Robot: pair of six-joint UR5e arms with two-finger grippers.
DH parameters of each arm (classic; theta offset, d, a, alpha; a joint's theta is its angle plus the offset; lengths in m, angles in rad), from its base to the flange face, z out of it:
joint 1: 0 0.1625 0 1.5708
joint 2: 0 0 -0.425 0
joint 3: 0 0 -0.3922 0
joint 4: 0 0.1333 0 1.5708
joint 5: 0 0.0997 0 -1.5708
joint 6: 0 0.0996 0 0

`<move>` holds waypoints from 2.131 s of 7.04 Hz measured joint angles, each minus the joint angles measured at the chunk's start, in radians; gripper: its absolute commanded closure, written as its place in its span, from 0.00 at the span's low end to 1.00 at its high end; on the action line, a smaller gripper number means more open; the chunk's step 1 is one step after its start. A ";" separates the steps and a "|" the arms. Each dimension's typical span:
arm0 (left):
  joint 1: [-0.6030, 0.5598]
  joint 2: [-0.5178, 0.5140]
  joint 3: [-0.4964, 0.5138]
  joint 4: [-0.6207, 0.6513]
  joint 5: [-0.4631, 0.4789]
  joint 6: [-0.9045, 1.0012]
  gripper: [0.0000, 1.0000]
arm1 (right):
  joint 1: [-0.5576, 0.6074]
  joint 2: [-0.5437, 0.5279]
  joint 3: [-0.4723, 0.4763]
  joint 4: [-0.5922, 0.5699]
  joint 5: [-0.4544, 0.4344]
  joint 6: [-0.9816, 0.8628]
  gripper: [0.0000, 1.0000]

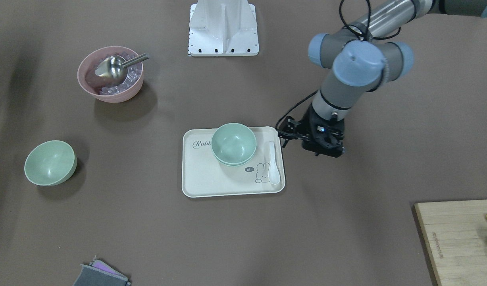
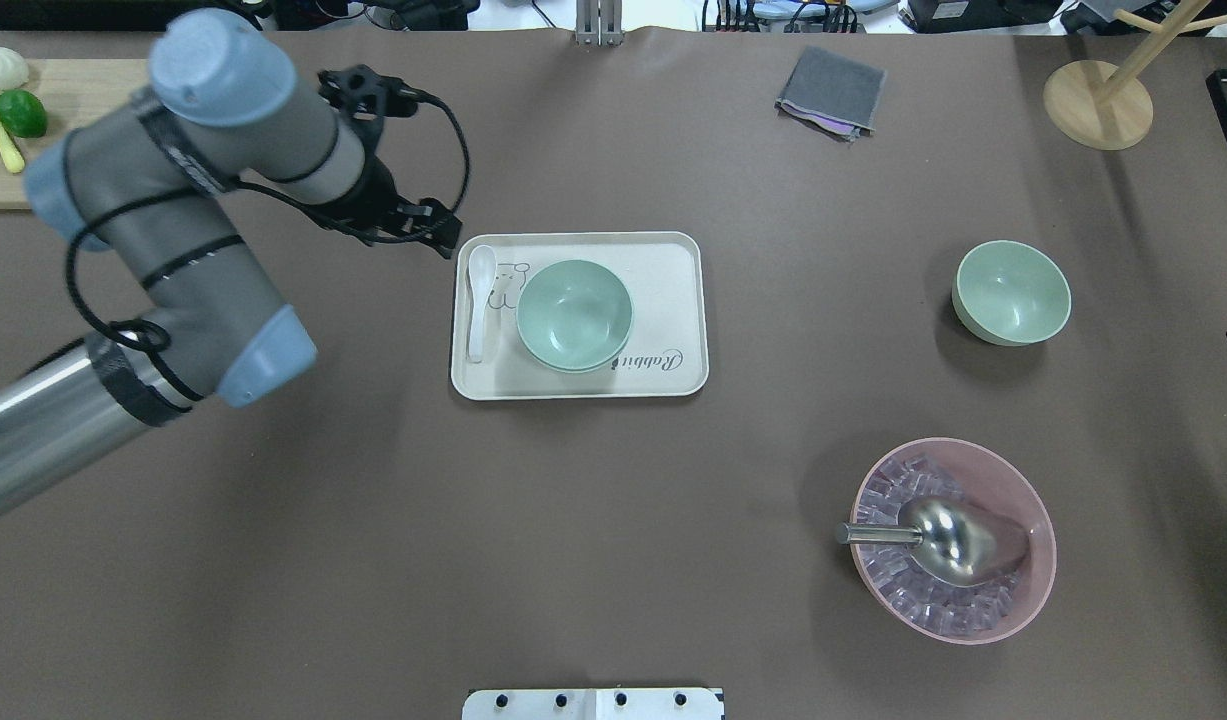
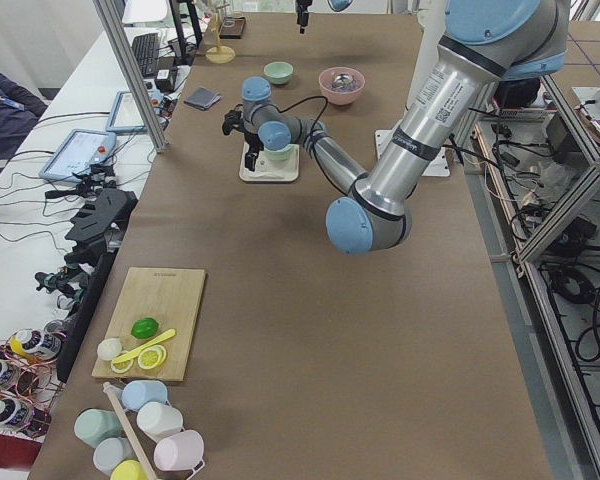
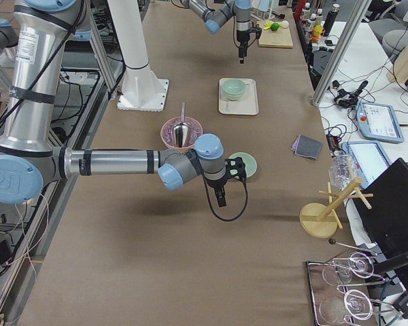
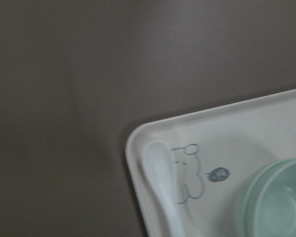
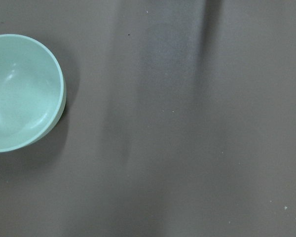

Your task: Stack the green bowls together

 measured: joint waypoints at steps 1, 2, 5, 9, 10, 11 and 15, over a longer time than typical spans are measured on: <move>-0.108 0.062 -0.025 0.054 -0.071 0.191 0.00 | -0.008 0.024 -0.014 -0.005 -0.001 0.020 0.00; -0.206 0.136 -0.045 0.091 -0.122 0.373 0.00 | -0.026 0.062 -0.044 -0.007 -0.002 0.054 0.00; -0.401 0.362 -0.052 0.109 -0.191 0.656 0.00 | -0.113 0.166 -0.125 -0.006 -0.027 0.178 0.07; -0.432 0.448 -0.048 0.099 -0.190 0.678 0.00 | -0.201 0.264 -0.170 -0.006 -0.099 0.308 0.22; -0.432 0.457 -0.048 0.099 -0.189 0.678 0.00 | -0.214 0.285 -0.184 -0.005 -0.118 0.329 0.30; -0.432 0.462 -0.048 0.100 -0.188 0.678 0.00 | -0.223 0.297 -0.192 -0.005 -0.128 0.340 0.36; -0.432 0.478 -0.051 0.096 -0.188 0.677 0.00 | -0.243 0.313 -0.209 -0.007 -0.134 0.360 0.59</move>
